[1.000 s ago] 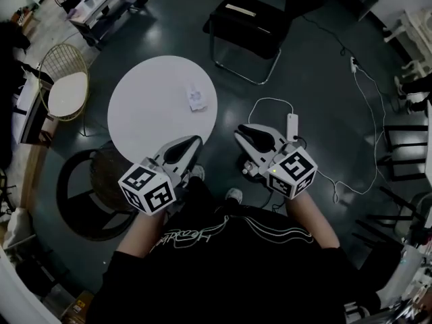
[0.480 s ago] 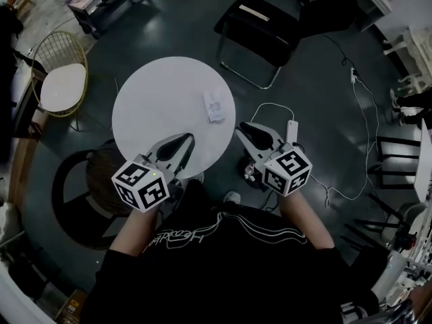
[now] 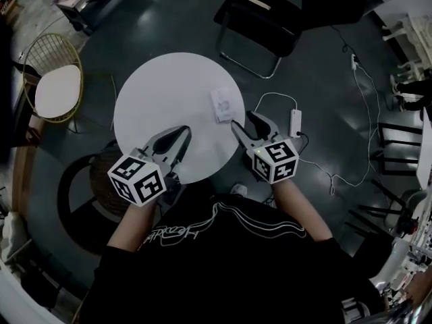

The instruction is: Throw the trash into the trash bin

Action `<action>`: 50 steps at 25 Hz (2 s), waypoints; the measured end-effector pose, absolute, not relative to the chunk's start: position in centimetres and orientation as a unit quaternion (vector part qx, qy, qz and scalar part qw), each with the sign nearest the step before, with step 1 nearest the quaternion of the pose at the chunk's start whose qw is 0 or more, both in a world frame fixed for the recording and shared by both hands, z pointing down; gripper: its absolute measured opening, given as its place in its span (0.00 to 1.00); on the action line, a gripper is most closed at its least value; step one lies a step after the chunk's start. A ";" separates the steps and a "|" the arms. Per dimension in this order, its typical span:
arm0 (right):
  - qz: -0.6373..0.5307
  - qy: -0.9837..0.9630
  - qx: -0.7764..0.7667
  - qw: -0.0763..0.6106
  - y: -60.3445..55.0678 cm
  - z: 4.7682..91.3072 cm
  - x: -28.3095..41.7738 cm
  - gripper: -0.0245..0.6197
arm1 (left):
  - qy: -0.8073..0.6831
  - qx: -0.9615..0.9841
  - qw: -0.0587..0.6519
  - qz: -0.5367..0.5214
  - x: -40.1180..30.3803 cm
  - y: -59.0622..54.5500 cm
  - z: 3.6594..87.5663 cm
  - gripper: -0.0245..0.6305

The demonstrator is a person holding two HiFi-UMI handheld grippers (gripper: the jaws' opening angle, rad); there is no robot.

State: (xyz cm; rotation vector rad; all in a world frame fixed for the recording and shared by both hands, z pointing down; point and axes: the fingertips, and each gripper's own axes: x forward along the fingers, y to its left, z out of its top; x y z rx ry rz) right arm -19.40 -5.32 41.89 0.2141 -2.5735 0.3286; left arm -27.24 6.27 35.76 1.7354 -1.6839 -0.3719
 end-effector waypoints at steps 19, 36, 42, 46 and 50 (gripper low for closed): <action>0.120 -0.897 0.158 0.394 -7.4 55.0 -22.8 0.56 | -0.660 0.635 0.371 -0.152 -32.0 6.8 39.7 0.05; 0.122 -0.887 0.161 0.416 -7.9 58.0 -23.4 0.57 | -0.671 0.616 0.383 -0.154 -33.0 7.2 40.9 0.05; 0.151 -0.889 0.145 0.407 -8.0 57.9 -23.3 0.57 | -0.672 0.615 0.383 -0.153 -32.6 7.2 40.8 0.05; 0.175 -0.892 0.134 0.395 -8.2 57.2 -23.0 0.56 | -0.673 0.615 0.382 -0.150 -32.1 7.3 40.5 0.05; 0.172 -0.902 0.128 0.376 -8.7 55.3 -23.0 0.56 | -0.673 0.616 0.381 -0.150 -31.2 6.9 40.0 0.05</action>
